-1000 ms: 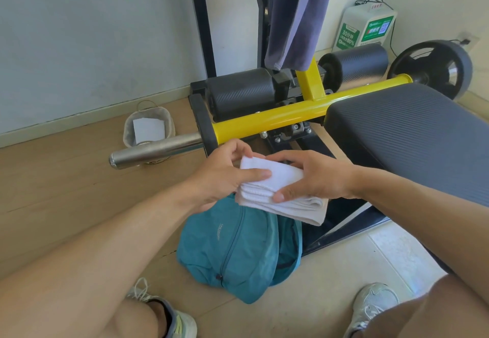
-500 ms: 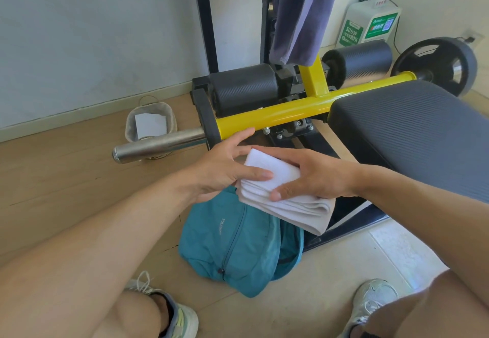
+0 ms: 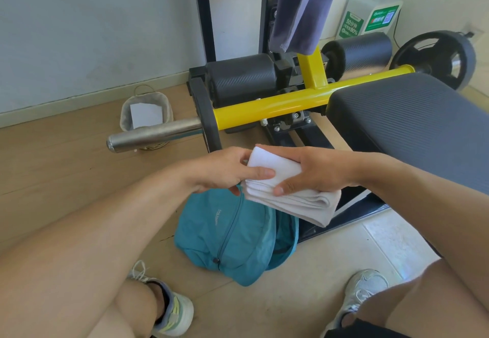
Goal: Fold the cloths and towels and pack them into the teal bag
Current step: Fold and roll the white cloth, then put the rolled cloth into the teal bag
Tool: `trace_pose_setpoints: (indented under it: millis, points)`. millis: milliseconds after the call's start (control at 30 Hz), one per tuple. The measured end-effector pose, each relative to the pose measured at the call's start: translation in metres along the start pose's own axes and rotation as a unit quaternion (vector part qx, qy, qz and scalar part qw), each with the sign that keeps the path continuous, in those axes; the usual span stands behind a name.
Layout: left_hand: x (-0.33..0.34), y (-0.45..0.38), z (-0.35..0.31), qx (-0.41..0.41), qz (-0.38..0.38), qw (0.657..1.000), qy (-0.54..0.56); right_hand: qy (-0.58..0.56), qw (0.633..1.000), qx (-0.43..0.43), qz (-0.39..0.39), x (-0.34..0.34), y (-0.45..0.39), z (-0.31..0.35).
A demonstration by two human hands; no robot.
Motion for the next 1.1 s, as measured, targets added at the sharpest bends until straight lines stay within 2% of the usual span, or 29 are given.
trace_pose_setpoints:
  millis: [133, 200, 267, 333, 400, 500, 567, 733, 833, 900, 967, 1100]
  points:
    - [-0.001, -0.009, 0.014, -0.040, -0.067, 0.997, -0.023, 0.043, 0.998, 0.042, -0.026, 0.003, -0.011, -0.007]
    - [-0.001, -0.017, 0.029, -0.074, -0.130, 0.986, -0.076, 0.084, 0.992, 0.094, -0.025, 0.007, -0.016, -0.015]
    - [0.003, -0.026, 0.045, -0.109, -0.153, 0.975, -0.116, 0.121, 0.981, 0.147, -0.020, 0.011, -0.021, -0.025]
    - [0.014, -0.032, 0.056, -0.142, -0.104, 0.971, -0.162, 0.144, 0.973, 0.179, -0.013, 0.015, -0.026, -0.030]
    - [0.035, -0.032, 0.060, -0.175, -0.012, 0.955, -0.238, 0.170, 0.965, 0.197, -0.007, 0.019, -0.033, -0.031]
    - [0.074, -0.032, 0.062, -0.177, 0.122, 0.929, -0.301, 0.210, 0.952, 0.223, 0.006, 0.027, -0.048, -0.035]
    - [0.098, -0.036, 0.064, -0.173, 0.177, 0.909, -0.334, 0.229, 0.942, 0.242, 0.024, 0.036, -0.058, -0.043]
    - [0.133, -0.042, 0.076, -0.185, 0.207, 0.834, -0.478, 0.249, 0.931, 0.253, 0.081, 0.050, -0.068, -0.055]
    - [0.135, -0.045, 0.084, -0.219, 0.197, 0.775, -0.559, 0.240, 0.930, 0.255, 0.112, 0.054, -0.071, -0.061]
    - [0.131, -0.046, 0.083, -0.252, 0.176, 0.753, -0.581, 0.255, 0.923, 0.256, 0.133, 0.058, -0.073, -0.065]
    - [0.126, -0.049, 0.081, -0.277, 0.129, 0.772, -0.558, 0.269, 0.916, 0.262, 0.145, 0.063, -0.076, -0.070]
    - [0.093, -0.047, 0.072, -0.257, -0.009, 0.842, -0.474, 0.265, 0.920, 0.255, 0.135, 0.064, -0.079, -0.077]
Point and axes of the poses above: each hand's wrist, its own y-axis away from the middle knuckle, its own x-axis out of the palm, z = x × y, the point moved 2 cm from there along -y, towards the middle knuckle, and after that the axes turned 8 degrees about z, right-handed, at the moved point
